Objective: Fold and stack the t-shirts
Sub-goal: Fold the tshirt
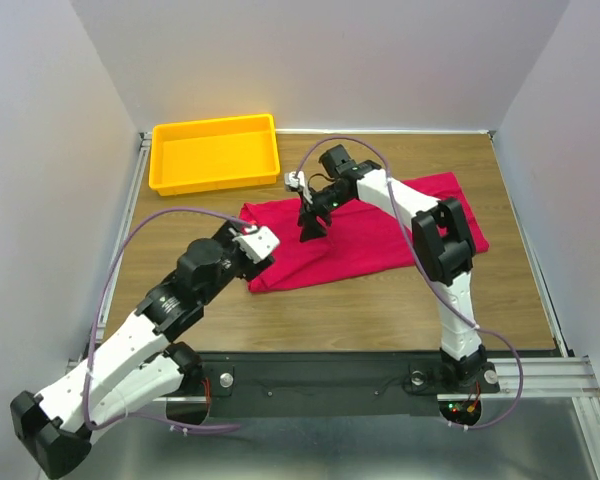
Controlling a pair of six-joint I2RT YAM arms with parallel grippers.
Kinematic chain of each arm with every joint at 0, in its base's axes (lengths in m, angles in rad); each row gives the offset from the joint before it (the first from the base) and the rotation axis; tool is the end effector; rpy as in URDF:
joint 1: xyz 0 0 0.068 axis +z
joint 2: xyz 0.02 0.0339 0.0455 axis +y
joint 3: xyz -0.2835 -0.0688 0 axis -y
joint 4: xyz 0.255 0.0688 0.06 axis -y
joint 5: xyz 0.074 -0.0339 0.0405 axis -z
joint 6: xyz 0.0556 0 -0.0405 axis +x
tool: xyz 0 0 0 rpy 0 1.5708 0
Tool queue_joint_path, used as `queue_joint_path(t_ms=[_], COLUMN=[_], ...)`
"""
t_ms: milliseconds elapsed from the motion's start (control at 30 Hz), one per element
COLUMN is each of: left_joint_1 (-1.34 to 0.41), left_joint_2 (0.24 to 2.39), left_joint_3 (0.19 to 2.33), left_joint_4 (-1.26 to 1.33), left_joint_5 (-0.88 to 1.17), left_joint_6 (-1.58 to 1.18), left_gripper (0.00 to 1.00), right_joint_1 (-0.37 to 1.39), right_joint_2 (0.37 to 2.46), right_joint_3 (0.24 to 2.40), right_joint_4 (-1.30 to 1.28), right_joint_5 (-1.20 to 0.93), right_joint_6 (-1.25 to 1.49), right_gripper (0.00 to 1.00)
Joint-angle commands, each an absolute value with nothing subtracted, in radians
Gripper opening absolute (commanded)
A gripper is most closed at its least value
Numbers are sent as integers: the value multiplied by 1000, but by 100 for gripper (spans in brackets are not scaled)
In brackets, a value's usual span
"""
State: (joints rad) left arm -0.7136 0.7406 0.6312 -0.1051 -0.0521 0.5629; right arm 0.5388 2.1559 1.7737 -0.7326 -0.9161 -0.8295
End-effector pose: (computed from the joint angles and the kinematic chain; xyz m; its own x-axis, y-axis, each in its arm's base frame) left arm 0.1511 -0.1270 0.3090 0.1922 0.5385 -0.8204 0.6062 0.5923 0.5308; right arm 0.3920 0.2857 0.2136 -0.0688 -0.5644 -0.8226 -0.9818 -0.1079 0.1561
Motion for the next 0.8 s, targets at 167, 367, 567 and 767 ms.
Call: queue_joint_path(t_ms=[167,367,567,767], left_joint_1=[-710,-709,-709,-709], left_joint_2=[657,638,644,637], left_joint_3=[687,681,673,660], left_joint_4=[2,-8,-5,-5], left_joint_5=[-350,-367,-357,-351], left_joint_6=[192,130,100,75], left_gripper=[79,79,79,79], right_joint_1=[563,577,591,600], right_joint_2=[2306,2321,2355,2364], right_joint_3=[1953,1948,1977,1976], right_joint_4=[-719,-719,-718,-718], right_joint_5=[-789,-755,-739,-730], right_joint_6=[-673,-649,-618,-607], right_gripper=[60,58,57,54])
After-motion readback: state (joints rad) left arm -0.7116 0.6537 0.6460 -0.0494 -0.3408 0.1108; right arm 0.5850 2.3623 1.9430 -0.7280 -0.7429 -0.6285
